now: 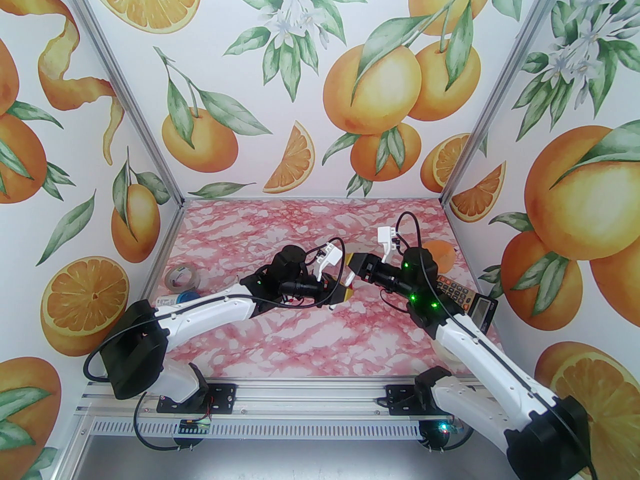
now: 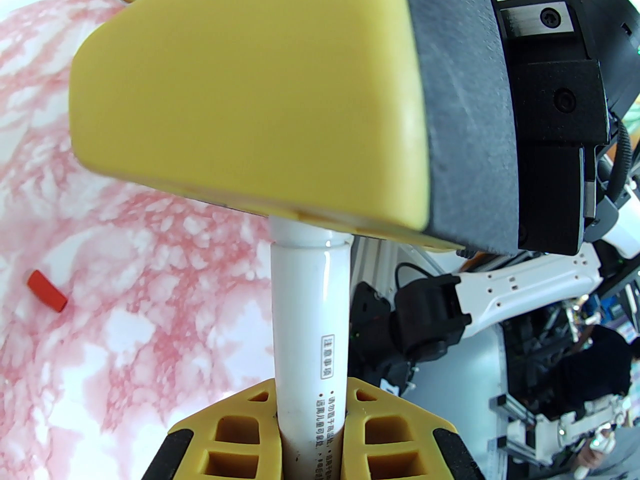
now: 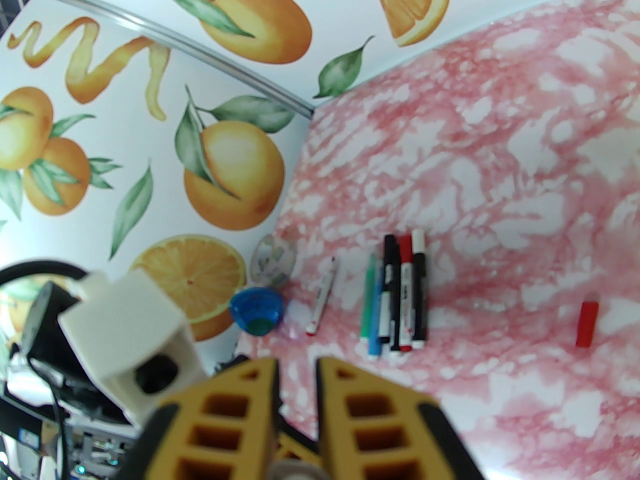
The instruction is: Open the pen caps
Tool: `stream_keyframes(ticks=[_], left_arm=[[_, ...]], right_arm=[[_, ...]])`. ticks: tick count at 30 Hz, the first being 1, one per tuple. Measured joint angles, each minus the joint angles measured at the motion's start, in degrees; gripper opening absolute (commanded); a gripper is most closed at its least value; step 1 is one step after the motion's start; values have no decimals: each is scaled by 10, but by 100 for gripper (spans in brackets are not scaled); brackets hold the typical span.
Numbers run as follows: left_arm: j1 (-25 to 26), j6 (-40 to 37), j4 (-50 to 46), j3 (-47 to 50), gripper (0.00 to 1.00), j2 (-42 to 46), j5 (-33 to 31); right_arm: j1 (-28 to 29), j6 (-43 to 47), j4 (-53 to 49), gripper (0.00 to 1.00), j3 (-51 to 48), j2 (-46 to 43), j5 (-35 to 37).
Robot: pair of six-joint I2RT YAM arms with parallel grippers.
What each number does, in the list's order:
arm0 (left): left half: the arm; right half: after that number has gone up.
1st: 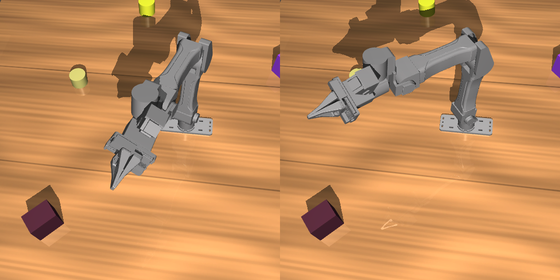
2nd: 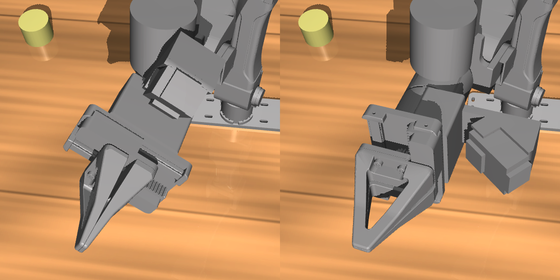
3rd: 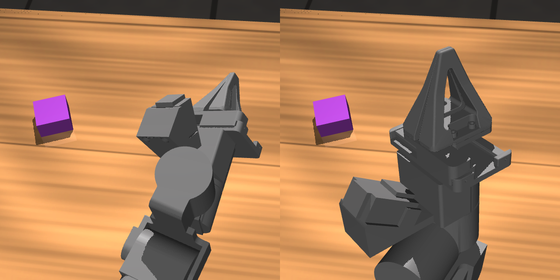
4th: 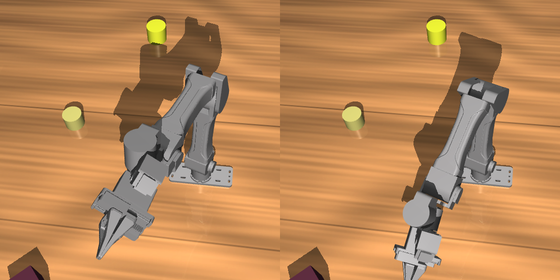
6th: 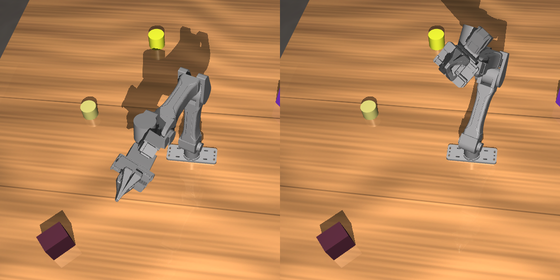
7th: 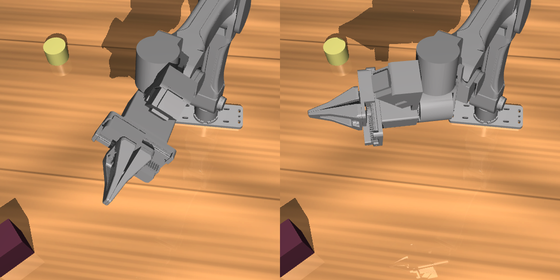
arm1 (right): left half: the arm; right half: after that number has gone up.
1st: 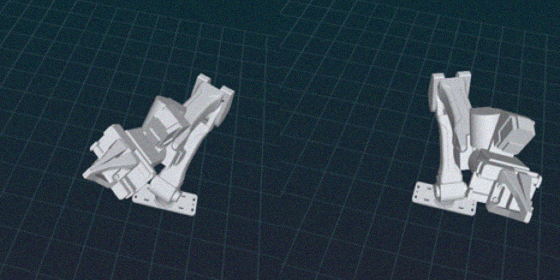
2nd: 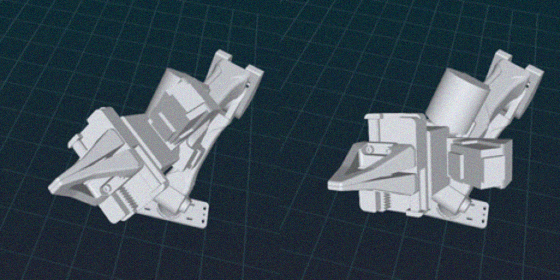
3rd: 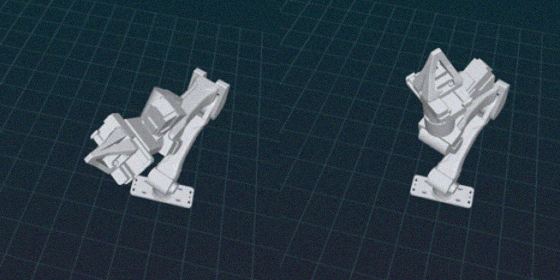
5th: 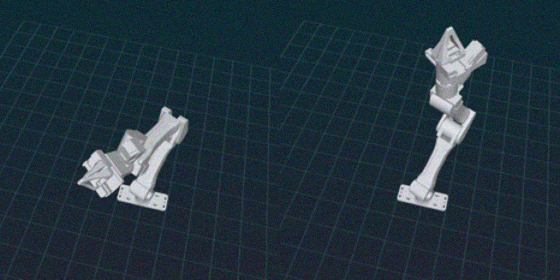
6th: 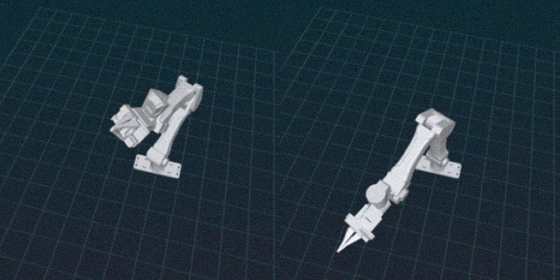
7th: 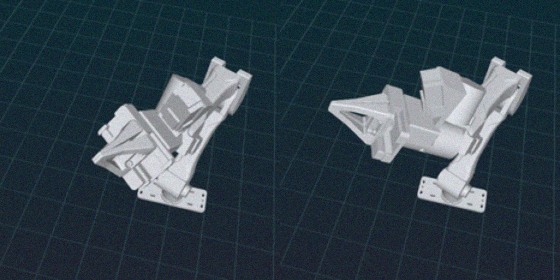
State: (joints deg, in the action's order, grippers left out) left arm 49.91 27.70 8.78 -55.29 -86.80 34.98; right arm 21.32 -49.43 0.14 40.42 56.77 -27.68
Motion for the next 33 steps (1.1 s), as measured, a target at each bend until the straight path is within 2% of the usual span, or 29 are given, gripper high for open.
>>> stream_keyframes(ticks=[5, 9, 12, 20, 27, 33], left_arm=[[16, -27, -32, -13, 0, 0, -53], [23, -41, -92, -4, 0, 3, -64], [23, -43, -113, 0, 0, 3, -67], [16, -25, -91, 46, 0, 38, -61], [9, -7, -61, 74, 0, 104, -107], [9, -2, -58, 84, 0, 116, -141]], right_arm=[[0, 4, -63, 8, 32, 8, 36], [-36, 7, -80, 8, 62, 7, 135], [-38, 10, -91, 8, 70, 7, 173], [-38, 52, -101, 11, 68, 5, 171], [-38, 137, -173, 12, 40, 1, 169], [-38, 181, -217, 13, 23, 13, 168]])
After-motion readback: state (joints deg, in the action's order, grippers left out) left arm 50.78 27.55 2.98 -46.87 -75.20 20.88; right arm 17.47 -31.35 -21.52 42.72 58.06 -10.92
